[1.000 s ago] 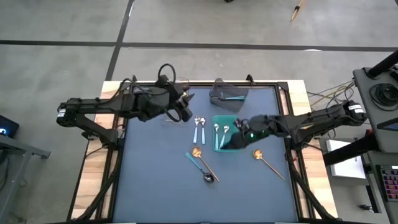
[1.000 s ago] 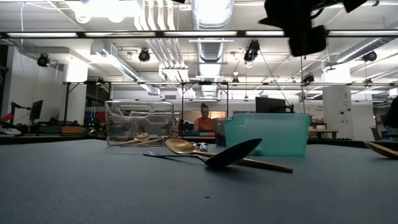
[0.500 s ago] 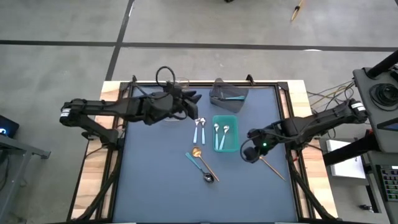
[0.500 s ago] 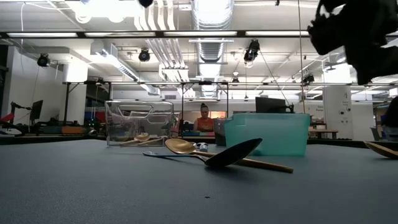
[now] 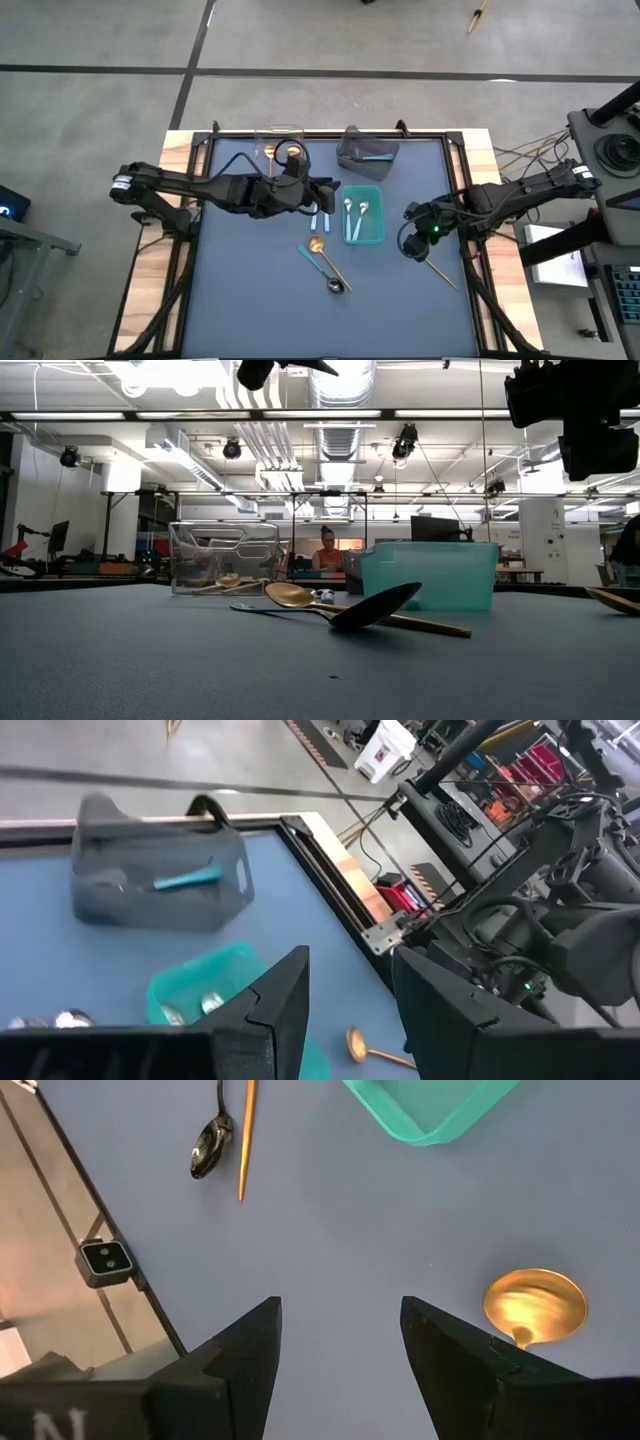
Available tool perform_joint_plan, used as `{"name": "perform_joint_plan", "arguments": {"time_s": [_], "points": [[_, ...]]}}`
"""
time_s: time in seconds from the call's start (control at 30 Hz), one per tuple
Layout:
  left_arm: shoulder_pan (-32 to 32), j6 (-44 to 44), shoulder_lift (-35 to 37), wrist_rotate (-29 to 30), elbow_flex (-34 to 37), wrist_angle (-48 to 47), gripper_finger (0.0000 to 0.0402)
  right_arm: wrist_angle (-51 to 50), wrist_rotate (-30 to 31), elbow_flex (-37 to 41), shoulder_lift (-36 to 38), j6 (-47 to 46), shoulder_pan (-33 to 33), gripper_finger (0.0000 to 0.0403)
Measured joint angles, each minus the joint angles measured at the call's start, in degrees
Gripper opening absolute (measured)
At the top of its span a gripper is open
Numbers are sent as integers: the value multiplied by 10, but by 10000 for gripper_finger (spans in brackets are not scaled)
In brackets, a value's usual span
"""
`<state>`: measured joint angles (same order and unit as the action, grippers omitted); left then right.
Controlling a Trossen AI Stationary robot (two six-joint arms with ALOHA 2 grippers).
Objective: Sort silverware by color (type)
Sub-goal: Put the gold spoon into the transparent bin
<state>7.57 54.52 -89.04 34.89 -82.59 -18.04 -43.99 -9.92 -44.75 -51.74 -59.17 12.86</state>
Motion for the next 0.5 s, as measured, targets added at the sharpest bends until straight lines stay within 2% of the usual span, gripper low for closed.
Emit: {"name": "perform_joint_plan", "arguments": {"time_s": [0.13,0.5], "points": [[1,39,-7,-22,0,0,127,1,0,0,-5,9,0,196],[25,120,-49,-145,0,0,127,2,-1,0,-5,38,0,196]]}}
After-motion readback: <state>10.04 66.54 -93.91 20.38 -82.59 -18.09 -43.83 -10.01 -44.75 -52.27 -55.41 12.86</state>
